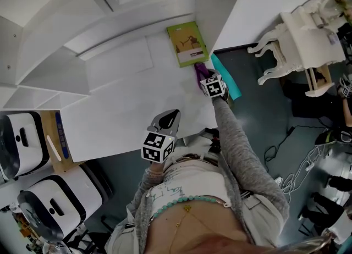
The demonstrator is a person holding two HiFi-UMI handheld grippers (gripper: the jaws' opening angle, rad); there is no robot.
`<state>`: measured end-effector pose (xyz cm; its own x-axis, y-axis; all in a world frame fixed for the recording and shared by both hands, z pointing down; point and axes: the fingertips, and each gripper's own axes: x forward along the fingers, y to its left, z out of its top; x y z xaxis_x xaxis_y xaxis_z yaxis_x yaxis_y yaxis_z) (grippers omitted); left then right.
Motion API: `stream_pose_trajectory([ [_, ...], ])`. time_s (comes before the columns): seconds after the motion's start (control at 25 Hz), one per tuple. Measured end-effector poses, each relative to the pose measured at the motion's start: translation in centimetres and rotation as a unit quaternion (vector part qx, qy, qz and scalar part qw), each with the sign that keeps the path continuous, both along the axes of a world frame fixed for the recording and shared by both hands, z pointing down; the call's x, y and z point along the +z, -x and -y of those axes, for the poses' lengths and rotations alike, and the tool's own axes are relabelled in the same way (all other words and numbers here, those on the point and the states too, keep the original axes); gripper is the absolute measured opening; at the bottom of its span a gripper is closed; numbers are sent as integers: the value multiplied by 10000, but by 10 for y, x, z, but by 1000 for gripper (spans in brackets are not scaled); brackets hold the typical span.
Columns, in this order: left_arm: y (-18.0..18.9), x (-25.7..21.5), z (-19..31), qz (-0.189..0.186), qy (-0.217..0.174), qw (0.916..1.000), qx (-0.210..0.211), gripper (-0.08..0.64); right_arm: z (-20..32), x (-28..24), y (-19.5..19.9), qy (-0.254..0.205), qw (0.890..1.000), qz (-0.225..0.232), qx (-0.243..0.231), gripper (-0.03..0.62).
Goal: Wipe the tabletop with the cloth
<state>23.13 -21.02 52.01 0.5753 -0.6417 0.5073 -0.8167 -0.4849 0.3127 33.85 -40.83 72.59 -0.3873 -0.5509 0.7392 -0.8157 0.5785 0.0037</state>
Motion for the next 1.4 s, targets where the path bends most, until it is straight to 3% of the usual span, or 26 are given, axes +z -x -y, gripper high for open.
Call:
stream_pose_trajectory([
  [0.52, -5, -2, -2, 38, -18, 9999, -158, 1, 14, 5, -44, -48, 9997, -112, 199, 97],
  [0.76, -1, 1, -3, 42, 21, 9996, -286, 0, 17, 6, -54, 105, 9982, 212, 556, 97],
  [1.4, -11, 3, -6, 16, 33, 10000, -55, 0, -19, 4, -67, -93, 9975, 306, 623, 96],
])
